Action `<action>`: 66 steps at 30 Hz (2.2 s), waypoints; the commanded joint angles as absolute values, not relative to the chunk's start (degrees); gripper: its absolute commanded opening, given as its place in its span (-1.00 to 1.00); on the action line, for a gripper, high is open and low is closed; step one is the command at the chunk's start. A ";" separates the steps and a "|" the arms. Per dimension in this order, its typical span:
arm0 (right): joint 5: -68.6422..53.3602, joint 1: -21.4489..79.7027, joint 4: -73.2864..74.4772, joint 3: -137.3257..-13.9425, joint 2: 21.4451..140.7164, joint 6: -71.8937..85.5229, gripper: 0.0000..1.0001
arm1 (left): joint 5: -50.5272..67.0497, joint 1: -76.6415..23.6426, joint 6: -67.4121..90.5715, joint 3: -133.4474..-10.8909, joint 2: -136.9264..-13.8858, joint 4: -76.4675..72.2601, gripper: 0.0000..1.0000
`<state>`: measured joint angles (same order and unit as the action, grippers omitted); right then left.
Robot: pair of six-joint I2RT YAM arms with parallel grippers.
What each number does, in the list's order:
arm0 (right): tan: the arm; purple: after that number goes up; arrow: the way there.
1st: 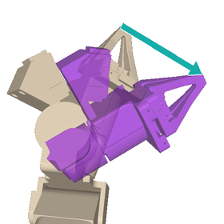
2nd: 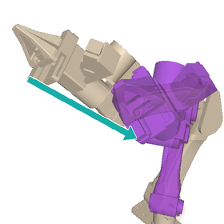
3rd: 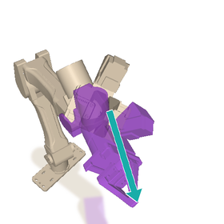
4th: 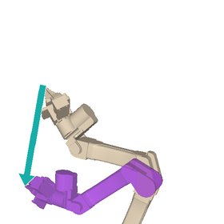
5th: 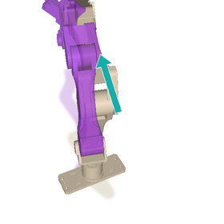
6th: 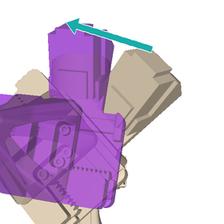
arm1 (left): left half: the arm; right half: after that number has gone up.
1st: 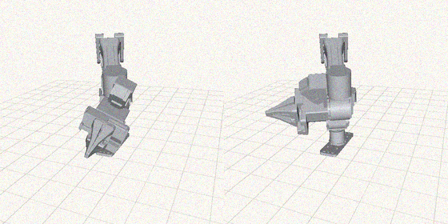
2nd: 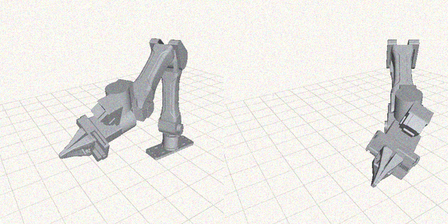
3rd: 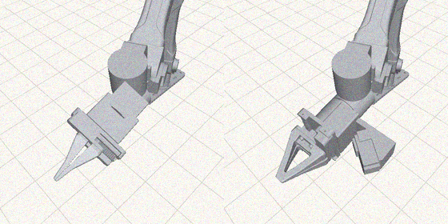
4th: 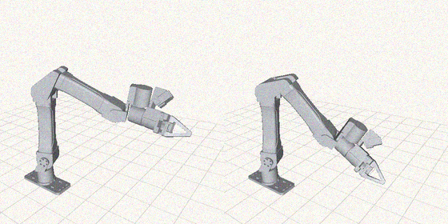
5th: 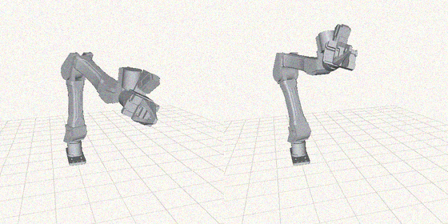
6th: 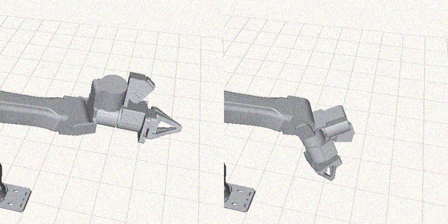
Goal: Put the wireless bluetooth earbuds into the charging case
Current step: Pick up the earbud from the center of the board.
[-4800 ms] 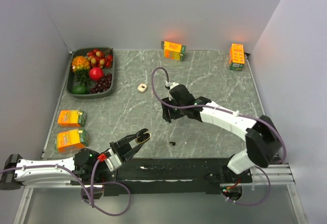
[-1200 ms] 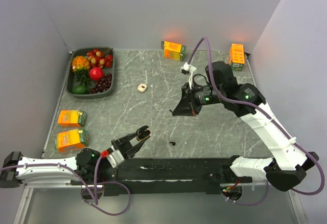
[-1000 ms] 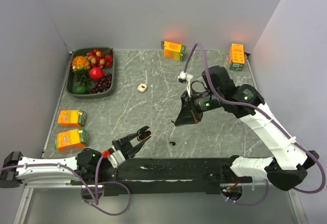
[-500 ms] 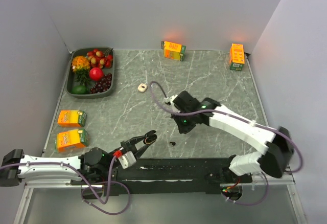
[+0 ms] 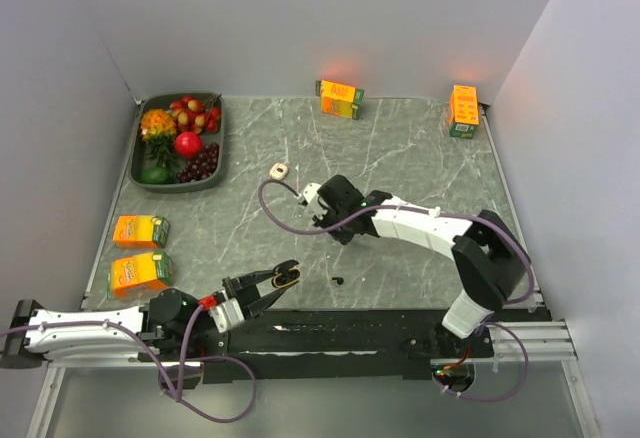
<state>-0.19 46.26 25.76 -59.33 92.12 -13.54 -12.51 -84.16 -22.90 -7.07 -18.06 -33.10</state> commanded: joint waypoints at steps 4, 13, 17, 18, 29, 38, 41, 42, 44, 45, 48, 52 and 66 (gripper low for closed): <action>0.43 43.24 19.44 -61.71 93.44 -13.37 -0.16 | -9.23 -85.52 -21.45 -9.67 -17.40 -32.70 -0.98; 12.11 42.54 17.92 -59.41 86.67 -2.95 0.99 | -10.81 -85.96 -21.09 -10.02 -16.44 -32.17 -0.98; 9.34 37.28 19.08 -58.98 82.45 14.55 0.73 | -12.74 -86.13 -21.18 -9.76 -16.43 -32.87 -0.98; 7.32 35.79 18.20 -57.06 81.22 22.07 0.49 | -13.09 -86.05 -21.18 -9.67 -16.52 -33.48 -0.98; -0.10 29.26 17.32 -51.86 79.89 63.05 0.80 | -17.05 -86.13 -20.48 -9.49 -17.58 -36.91 -0.98; 2.46 32.34 15.99 -51.32 87.96 75.93 0.36 | -17.40 -86.04 -19.07 -9.23 -16.88 -36.91 -0.98; 3.17 32.43 18.10 -52.99 91.13 76.03 0.15 | -17.49 -86.04 -19.34 -9.14 -16.96 -36.74 -0.98; 3.51 32.43 18.71 -53.52 91.75 75.85 0.11 | -17.40 -86.04 -19.51 -9.23 -17.05 -36.56 -0.98; 3.95 32.34 19.51 -54.31 93.33 74.80 0.03 | -17.58 -86.13 -19.51 -9.14 -17.14 -36.56 -0.98; 4.30 32.34 20.29 -55.71 93.77 74.45 0.01 | -17.58 -86.05 -19.51 -9.05 -17.05 -36.74 -0.98; 5.71 32.34 22.93 -57.65 96.06 73.22 0.00 | -17.84 -86.13 -19.60 -8.53 -16.88 -37.44 -0.98; 6.41 32.08 23.73 -58.53 98.43 73.12 0.00 | -18.02 -86.04 -19.86 -8.70 -17.05 -37.18 -0.98; 6.86 30.94 24.79 -61.61 101.60 71.54 -0.35 | -18.28 -86.04 -19.34 -8.61 -16.79 -36.39 -0.98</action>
